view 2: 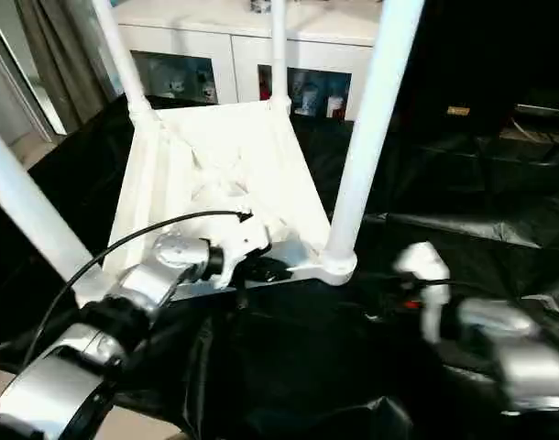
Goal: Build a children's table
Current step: Rotate leg to tighten
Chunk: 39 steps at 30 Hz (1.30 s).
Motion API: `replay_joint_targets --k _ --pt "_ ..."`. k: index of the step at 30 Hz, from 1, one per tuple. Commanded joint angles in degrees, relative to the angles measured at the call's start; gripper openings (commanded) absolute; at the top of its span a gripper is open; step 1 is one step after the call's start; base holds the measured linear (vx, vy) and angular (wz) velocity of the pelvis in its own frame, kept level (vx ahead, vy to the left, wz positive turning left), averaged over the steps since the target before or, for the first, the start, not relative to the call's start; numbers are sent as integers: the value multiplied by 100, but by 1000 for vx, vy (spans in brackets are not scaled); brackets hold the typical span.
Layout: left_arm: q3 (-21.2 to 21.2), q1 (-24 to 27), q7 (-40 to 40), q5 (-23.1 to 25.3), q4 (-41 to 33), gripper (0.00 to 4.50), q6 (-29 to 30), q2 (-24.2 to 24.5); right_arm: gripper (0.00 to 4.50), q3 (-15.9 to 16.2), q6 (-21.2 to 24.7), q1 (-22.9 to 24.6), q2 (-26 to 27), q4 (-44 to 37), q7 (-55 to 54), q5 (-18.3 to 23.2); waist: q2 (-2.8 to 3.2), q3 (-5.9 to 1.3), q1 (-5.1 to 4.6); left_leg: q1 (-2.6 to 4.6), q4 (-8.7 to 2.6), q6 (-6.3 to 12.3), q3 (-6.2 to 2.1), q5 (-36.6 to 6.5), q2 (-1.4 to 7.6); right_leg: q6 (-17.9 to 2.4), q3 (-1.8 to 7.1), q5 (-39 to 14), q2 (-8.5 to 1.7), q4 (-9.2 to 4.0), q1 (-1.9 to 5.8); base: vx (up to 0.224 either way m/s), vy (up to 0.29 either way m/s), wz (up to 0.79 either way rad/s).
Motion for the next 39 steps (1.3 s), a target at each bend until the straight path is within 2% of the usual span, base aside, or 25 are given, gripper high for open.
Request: replay_joint_targets --k 1,2,9,13,14,18,19,22,30,34,38,39 --pt "-53 160 -470 -323 -289 0 -4 -36 378 -18 -36 -164 -9 36 -178 -39 -203 -323 3 72 -392 556 -127 -1090 265 -1287 215 -1221 -237 -382 222 0 0 0" --pt "-66 183 -546 -332 -335 0 27 1 378 -21 -6 -171 -34 23 -165 -20 -202 -329 9 91 -385 551 -124 -1088 269 -1287 220 -1205 -239 -381 217 0 0 0" --pt "-157 335 -1116 -441 -718 0 151 262 378 -99 -5 -144 -84 -67 -49 34 -156 -341 61 101 -371 602 -106 -981 281 -1365 225 -920 -223 -340 213 0 0 0" --pt "-177 361 -1176 -421 -796 0 184 329 378 33 49 -205 95 -134 -31 146 -151 -337 59 99 -380 562 -110 -1081 280 -1357 222 -991 -227 -347 215 0 0 0" --pt "-177 367 -1178 -421 -821 0 208 332 352 56 44 -223 125 -124 -33 154 -137 -339 53 95 -382 536 -113 -1105 276 -1346 221 -1008 -225 -347 216 0 0 0" --pt "-166 359 -1190 -410 -851 0 256 347 340 147 49 -392 299 15 -42 187 -130 -357 54 109 -368 513 -111 -983 278 -1422 224 -761 -220 -313 218 0 0 0" --pt "-165 358 -1191 -408 -856 0 265 350 310 165 60 -408 315 17 -23 189 -132 -357 55 102 -366 531 -108 -965 272 -1435 223 -713 -218 -306 221 0 0 0" --pt "-157 354 -1193 -403 -869 0 287 365 300 250 59 -454 372 57 32 143 -136 -365 63 97 -357 562 -110 -866 270 -1458 219 -606 -218 -286 230 0 0 0" --pt "-135 328 -1163 -393 -837 0 297 401 229 361 122 -508 412 142 131 109 -145 -355 60 106 -357 509 -106 -986 266 -1423 227 -793 -225 -305 227 0 0 0" --pt "-112 309 -1081 -383 -795 0 309 391 216 421 135 -457 441 144 83 84 -142 -348 55 105 -364 449 -111 -1070 266 -1373 229 -966 -226 -317 223 0 0 0" --pt "4 172 -567 -304 -531 0 368 232 212 513 81 -394 652 311 -306 -120 -125 -325 32 109 -384 341 -115 -1256 259 -1302 234 -1237 -225 -357 205 0 0 0" --pt "57 59 -179 -217 -330 0 371 119 210 508 -28 -443 849 575 -793 -349 -132 -314 13 120 -397 267 -118 -1387 254 -1265 237 -1415 -225 -377 196 0 0 0"
